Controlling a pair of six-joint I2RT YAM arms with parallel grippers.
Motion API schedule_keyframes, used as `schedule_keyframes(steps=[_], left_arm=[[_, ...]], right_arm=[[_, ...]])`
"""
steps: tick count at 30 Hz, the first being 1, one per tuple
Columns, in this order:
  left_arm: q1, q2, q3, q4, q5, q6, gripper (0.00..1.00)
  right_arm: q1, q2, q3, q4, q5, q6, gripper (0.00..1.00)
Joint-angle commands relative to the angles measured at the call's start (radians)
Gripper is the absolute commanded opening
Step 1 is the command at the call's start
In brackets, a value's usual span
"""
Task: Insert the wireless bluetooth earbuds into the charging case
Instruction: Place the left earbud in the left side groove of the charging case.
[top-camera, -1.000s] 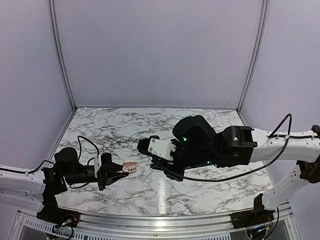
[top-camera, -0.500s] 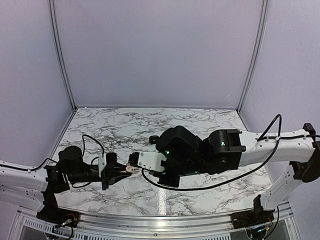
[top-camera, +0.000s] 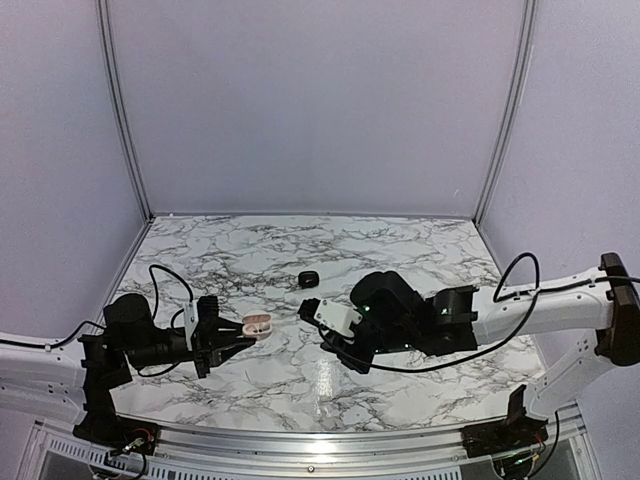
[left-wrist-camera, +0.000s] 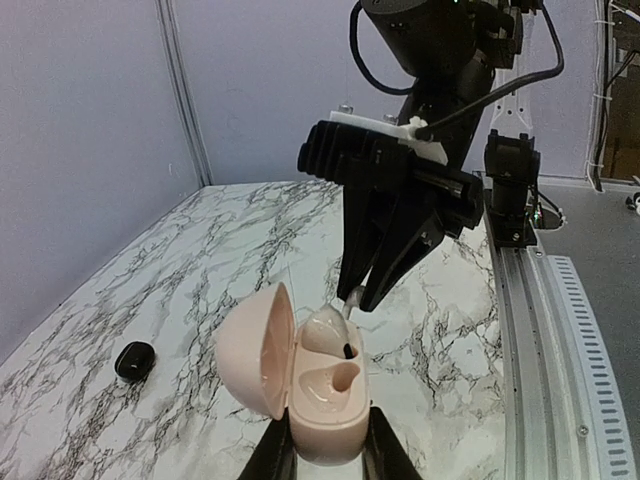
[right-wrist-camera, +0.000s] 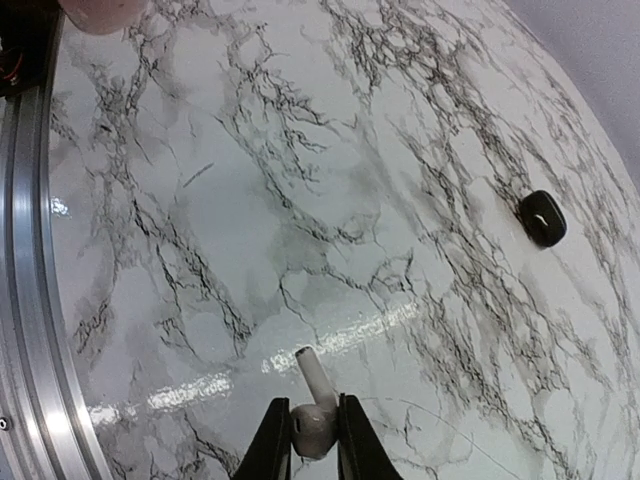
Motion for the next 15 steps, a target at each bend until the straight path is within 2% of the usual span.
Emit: schedule_keyframes(steps=[1,7,15], left_arm=[[-0.002,-0.027,-0.019,0.032,-0.020,-0.013,0.00],[-0.002,0.011,-0.021,0.030,-0.017,0.005,0.00],[-0.005,0.102,0.006,0.030,0.016,0.042,0.00]], right_arm=[[-0.011,0.028,0.018,0.160,-0.080,0.018,0.10],[-0.001,0.009,0.177,-0.060,-0.073,-0.073,0.10],[0.110,0.045,0.373,-0.308,0.061,-0.139,0.10]])
